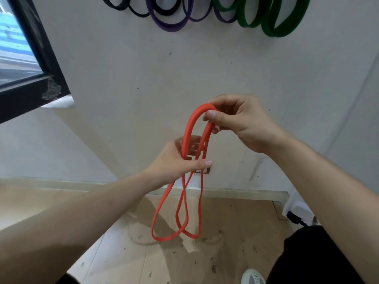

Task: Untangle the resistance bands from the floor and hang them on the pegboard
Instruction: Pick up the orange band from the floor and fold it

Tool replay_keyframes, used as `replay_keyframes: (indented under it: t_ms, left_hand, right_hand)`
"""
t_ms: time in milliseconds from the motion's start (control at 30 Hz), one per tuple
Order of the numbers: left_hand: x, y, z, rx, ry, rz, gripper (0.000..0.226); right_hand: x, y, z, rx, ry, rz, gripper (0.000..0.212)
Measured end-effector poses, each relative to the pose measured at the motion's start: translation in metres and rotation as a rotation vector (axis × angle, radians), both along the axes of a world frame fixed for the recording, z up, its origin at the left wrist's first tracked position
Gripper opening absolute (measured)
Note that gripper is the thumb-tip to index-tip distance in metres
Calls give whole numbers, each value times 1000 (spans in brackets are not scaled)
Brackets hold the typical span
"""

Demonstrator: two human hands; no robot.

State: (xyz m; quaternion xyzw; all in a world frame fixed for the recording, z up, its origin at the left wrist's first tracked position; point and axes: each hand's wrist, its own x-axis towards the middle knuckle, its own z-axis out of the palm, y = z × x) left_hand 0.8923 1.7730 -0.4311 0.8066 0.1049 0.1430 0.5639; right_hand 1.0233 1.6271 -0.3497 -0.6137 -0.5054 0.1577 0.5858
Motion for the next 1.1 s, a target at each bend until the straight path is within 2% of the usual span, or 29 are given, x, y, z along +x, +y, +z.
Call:
replay_keyframes:
  t_ms: [100, 200, 367, 467, 633, 800, 967, 1100]
  left_hand:
    - [4, -8, -9, -103, -18, 14, 42]
    - [6, -10, -17, -81, -7, 23, 21]
    - [9, -10, -22, -26, 65, -2, 25]
    - [9, -10, -23, -84, 60, -45, 17]
    - [12, -12, -22, -57, 161, -145, 9]
    - [11, -11, -26, -7, 206, -218, 17]
    - [9, 7, -24, -17, 106, -82, 33]
    - [9, 21, -25, -37, 19, 22, 15]
  right_hand:
    - [0, -1, 2, 86, 161, 19, 20]
    - [2, -3, 4, 154, 249, -9, 10]
    - [13, -11, 4, 181, 324, -106, 8]
    - [22, -14, 3, 208, 372, -194, 8]
    - [34, -18, 2, 299, 416, -317, 8]
    - [52, -27, 4, 398, 465, -432, 13]
    - [85, -48, -15, 312, 471, -484, 13]
    - [106, -64, -41, 62, 412, -425, 15]
